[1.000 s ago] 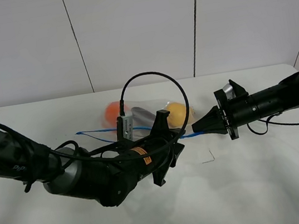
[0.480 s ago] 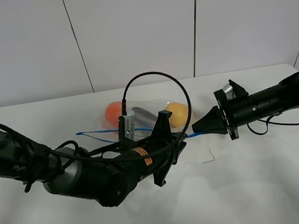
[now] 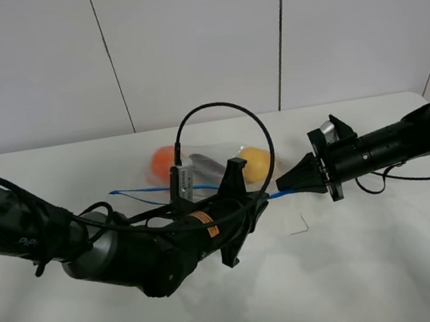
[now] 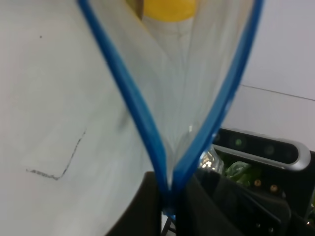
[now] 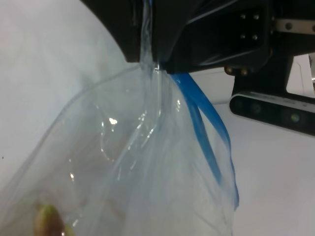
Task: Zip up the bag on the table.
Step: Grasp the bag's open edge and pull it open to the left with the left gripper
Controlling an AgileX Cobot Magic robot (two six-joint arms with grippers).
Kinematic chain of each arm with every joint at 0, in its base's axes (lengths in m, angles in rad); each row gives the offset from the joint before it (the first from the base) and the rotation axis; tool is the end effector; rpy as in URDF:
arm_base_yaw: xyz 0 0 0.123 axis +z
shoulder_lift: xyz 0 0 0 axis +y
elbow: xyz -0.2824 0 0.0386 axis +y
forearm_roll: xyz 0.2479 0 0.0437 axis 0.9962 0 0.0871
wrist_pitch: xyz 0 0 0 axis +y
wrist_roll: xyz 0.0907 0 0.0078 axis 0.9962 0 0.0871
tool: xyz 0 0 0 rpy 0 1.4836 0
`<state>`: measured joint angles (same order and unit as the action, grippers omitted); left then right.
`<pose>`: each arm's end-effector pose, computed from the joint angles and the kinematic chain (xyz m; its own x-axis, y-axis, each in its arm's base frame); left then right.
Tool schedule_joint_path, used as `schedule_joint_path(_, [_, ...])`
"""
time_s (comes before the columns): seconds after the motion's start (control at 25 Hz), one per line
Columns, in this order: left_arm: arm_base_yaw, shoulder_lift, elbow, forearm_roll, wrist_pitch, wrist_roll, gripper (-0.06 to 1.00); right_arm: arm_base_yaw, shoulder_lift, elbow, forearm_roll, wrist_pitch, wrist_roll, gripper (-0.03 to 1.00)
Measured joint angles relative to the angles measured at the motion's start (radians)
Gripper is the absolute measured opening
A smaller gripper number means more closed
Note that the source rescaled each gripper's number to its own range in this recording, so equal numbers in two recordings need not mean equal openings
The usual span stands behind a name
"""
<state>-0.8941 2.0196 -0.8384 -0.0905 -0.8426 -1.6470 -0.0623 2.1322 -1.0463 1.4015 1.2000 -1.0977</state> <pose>0.2426 -0.2923 0.1251 -0.7088 -0.6960 0.1150 -0.2559 0.1017 -0.9614 0.3475 0.0622 0.1072 -0.9883 0.0744 -0.1330 -0.0925 0.4013 0.9113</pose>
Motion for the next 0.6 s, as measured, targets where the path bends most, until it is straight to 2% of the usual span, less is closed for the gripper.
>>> schedule_joint_path(0.24, [0.019,0.0,0.001,0.008,-0.008,0.0,0.0,0.0,0.0,0.0,0.007,-0.002,0.0,0.0])
schedule_joint_path(0.6, [0.114,0.0,0.097,0.031,-0.143,-0.033,0.0,0.0,0.0,0.0,0.03,-0.005,0.0,0.0])
